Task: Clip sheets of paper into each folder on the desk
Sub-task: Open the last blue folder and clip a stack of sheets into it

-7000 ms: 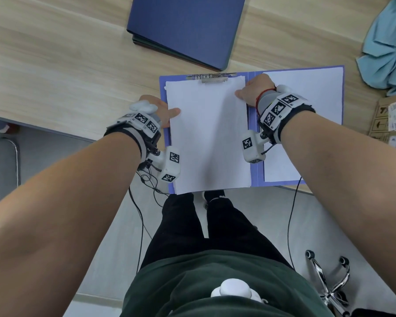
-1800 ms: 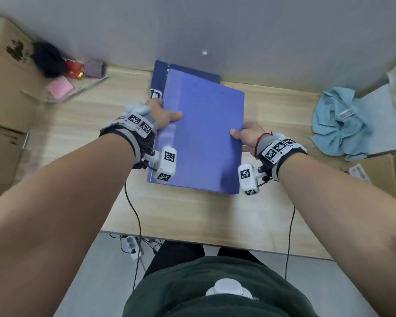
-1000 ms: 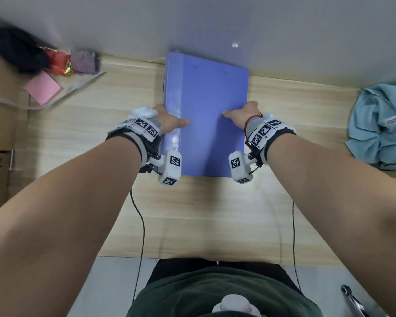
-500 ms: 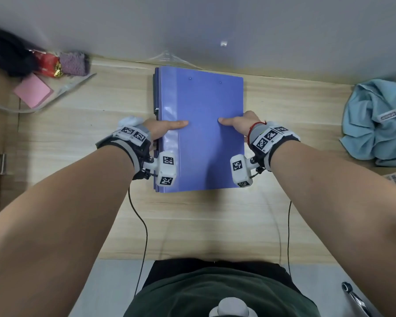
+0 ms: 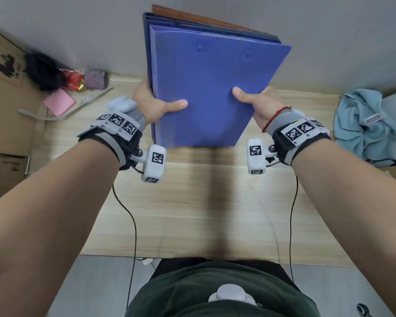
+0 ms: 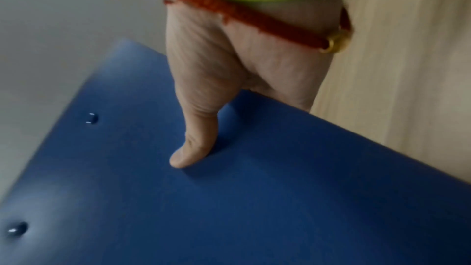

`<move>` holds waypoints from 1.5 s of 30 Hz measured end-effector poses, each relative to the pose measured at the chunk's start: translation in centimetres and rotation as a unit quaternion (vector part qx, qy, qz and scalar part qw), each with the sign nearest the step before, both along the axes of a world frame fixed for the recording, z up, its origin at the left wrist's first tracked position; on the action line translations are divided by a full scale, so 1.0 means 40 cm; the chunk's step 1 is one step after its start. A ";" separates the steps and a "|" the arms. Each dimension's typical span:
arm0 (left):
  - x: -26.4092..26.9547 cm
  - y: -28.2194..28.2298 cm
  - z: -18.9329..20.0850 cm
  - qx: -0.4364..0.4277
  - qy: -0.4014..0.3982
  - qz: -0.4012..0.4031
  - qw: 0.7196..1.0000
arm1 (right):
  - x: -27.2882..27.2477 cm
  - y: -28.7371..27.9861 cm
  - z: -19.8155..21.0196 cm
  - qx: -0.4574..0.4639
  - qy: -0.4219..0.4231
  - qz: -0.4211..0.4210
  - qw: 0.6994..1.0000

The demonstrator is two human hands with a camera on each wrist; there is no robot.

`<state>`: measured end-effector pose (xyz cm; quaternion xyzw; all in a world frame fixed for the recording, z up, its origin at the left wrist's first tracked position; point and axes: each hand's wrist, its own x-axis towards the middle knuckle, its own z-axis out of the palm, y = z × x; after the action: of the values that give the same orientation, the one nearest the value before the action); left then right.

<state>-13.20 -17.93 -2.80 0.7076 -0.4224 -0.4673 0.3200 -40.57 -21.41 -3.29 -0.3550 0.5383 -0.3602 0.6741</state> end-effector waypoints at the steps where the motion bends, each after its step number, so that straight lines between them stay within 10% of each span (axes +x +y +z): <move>1: 0.006 0.003 0.012 -0.014 -0.008 -0.002 1.000 | -0.001 0.000 0.016 -0.024 0.012 0.005 1.000; 22: 0.041 0.075 -0.078 0.057 -0.067 -0.038 0.995 | 0.006 0.046 -0.088 -0.052 0.245 0.101 0.963; 35: 0.244 0.105 -0.236 0.327 -0.076 -0.094 0.937 | 0.172 0.100 -0.221 0.216 0.220 0.195 0.931; 45: 0.235 0.016 -0.257 0.330 -0.141 -0.101 0.928 | 0.197 -0.010 -0.358 0.219 0.336 0.193 0.895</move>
<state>-3.79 -17.31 -13.09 0.7854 -0.3546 -0.5055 -0.0433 -32.68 -21.81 -17.62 -0.3951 0.7190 0.0447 0.5700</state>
